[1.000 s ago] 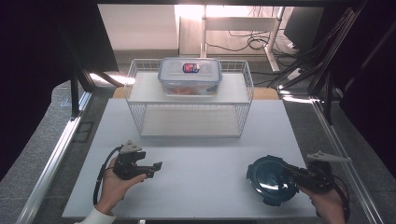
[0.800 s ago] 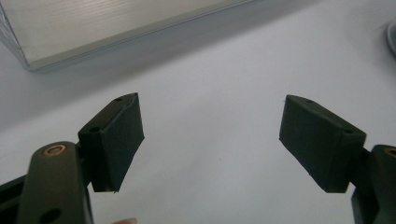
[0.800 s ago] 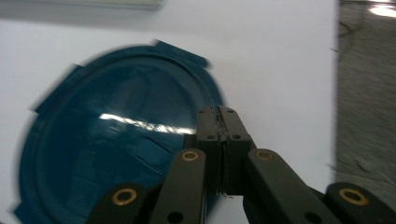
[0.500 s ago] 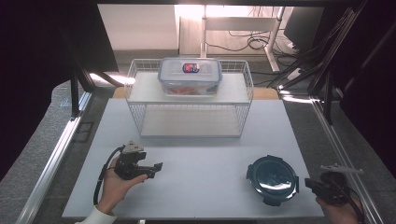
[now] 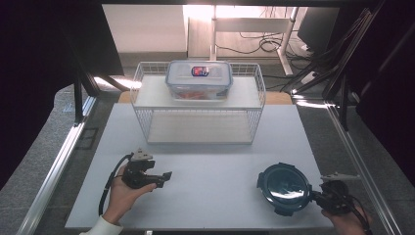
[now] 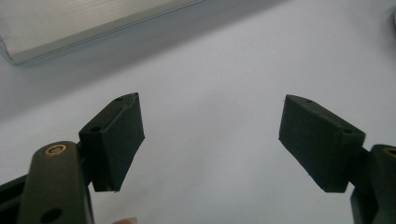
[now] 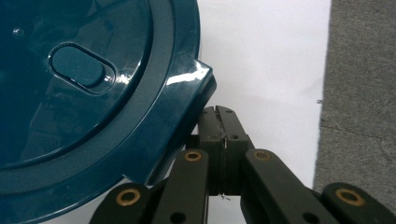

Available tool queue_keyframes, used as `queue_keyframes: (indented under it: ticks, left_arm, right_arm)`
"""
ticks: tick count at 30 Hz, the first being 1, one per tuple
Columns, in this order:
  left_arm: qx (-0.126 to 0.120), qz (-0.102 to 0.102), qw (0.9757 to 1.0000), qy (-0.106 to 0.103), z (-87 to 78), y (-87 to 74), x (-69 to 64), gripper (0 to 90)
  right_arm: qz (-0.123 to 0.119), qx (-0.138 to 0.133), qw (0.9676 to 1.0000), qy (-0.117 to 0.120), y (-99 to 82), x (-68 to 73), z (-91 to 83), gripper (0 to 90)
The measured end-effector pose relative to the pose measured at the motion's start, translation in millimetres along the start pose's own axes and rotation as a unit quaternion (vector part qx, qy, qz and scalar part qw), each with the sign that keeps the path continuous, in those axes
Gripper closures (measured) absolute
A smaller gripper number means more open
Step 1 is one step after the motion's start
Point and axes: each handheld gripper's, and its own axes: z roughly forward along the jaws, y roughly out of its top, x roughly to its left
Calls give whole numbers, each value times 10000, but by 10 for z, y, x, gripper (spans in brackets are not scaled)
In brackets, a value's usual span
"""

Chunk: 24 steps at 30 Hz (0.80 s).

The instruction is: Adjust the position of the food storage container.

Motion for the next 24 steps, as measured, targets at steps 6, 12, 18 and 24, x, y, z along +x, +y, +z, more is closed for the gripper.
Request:
queue_keyframes:
  ticks: [6, 12, 18, 24]
  left_arm:
    - [13, -14, 10000, 20, 9, -2, 21, 215]
    - [18, -39, 10000, 17, 10, -5, 31, 214]
    - [-6, -97, 9999, 35, -12, 0, 57, 215]
    - [-19, -124, 9999, 32, -21, 2, 76, 215]
  right_arm:
    - [-304, -15, 9995, 92, 91, 194, 42, 889]
    - [-515, -14, 9986, 99, 214, 355, 104, 890]
    - [-681, -81, 9976, 81, 293, 539, 137, 890]
    - [-950, -101, 9952, 220, 379, 743, 171, 890]
